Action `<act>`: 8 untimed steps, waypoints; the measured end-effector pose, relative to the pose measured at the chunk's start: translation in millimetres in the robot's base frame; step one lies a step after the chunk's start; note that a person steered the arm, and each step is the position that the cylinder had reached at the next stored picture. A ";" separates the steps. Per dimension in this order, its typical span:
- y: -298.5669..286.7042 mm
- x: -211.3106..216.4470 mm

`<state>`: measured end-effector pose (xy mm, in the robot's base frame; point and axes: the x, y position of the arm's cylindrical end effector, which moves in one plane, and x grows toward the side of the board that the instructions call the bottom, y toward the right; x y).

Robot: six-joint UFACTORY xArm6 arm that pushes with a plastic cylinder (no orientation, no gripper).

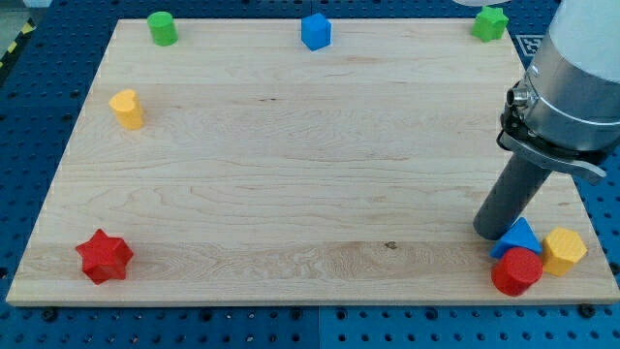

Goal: Push red circle close to yellow hexagon

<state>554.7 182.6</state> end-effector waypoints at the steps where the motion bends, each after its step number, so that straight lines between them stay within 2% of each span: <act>1: 0.0 -5.0; 3: -0.1 -5.5; 5: -48.1 7.8; 6: -25.5 15.7; 8: -22.7 40.9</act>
